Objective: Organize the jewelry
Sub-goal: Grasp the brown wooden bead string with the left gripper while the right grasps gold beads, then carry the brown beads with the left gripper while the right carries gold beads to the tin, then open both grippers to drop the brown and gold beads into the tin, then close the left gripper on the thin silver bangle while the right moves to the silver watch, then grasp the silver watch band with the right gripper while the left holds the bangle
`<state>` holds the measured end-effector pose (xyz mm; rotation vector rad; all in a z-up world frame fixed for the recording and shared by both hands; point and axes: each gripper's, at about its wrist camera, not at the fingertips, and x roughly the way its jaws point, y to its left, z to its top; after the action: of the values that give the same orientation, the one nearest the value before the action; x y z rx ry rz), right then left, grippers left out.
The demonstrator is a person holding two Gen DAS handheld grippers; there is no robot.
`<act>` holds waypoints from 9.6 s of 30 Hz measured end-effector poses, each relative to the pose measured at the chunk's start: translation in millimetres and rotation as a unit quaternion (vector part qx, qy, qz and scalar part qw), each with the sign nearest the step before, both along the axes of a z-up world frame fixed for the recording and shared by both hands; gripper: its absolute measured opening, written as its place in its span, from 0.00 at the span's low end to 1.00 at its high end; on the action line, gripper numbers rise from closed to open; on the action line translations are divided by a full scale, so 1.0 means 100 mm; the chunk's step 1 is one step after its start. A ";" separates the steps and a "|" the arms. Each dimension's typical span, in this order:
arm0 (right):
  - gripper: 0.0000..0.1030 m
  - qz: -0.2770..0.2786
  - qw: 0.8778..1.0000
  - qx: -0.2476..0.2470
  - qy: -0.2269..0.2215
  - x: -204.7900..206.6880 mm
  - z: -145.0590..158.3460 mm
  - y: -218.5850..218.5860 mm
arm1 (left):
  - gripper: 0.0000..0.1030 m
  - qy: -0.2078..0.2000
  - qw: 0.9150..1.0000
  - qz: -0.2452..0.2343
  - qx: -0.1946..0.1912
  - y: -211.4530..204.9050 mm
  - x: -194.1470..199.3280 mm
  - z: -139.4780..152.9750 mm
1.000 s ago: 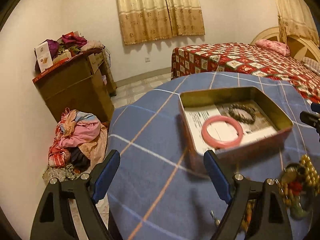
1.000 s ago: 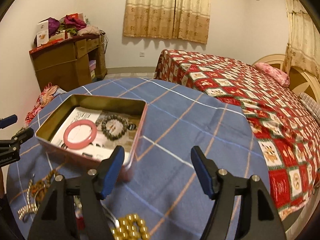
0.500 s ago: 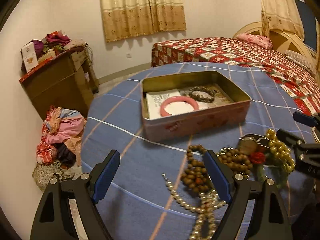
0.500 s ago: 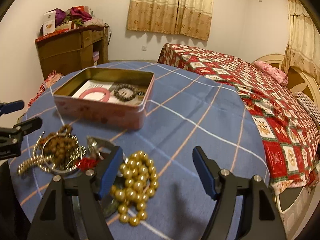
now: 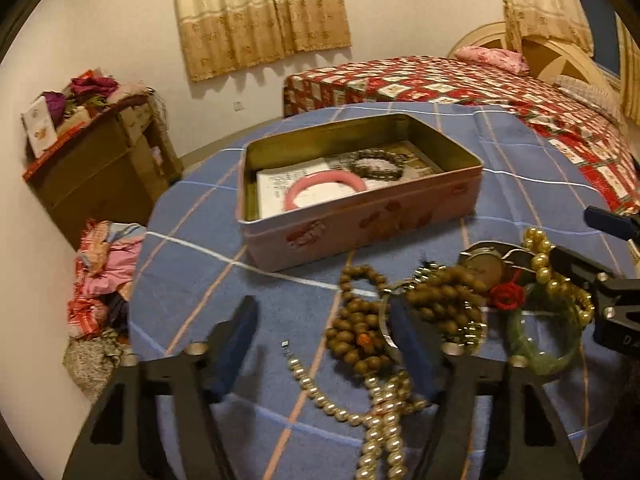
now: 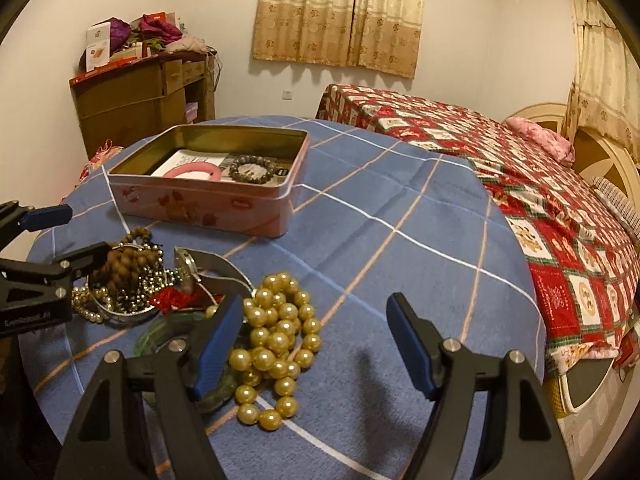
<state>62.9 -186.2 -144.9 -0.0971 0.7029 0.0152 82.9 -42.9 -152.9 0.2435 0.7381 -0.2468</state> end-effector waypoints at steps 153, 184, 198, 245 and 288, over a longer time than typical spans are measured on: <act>0.12 0.078 0.990 -0.029 -0.114 0.99 1.04 0.48 | 0.26 -0.080 0.995 -0.018 -0.060 0.09 0.97 1.05; 0.13 0.083 0.995 -0.044 -0.046 1.50 0.53 0.65 | 0.27 -0.038 0.998 -0.020 -0.046 0.01 1.40 0.64; 0.57 0.052 0.996 -0.052 -0.041 1.35 0.53 0.48 | 0.76 -0.061 0.997 0.000 -0.036 0.12 1.28 0.69; 0.76 -0.004 1.000 -0.018 -0.003 0.21 0.05 0.02 | 0.64 0.025 0.997 0.064 0.019 0.63 0.52 -0.16; 0.33 0.103 0.992 0.000 0.074 0.45 -0.09 0.42 | 0.01 -0.003 0.998 0.021 -0.053 0.52 0.17 0.06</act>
<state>107.4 -144.2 -153.8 -0.1693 0.8386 0.2220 99.7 9.4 -147.3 0.1273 0.7202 -0.2444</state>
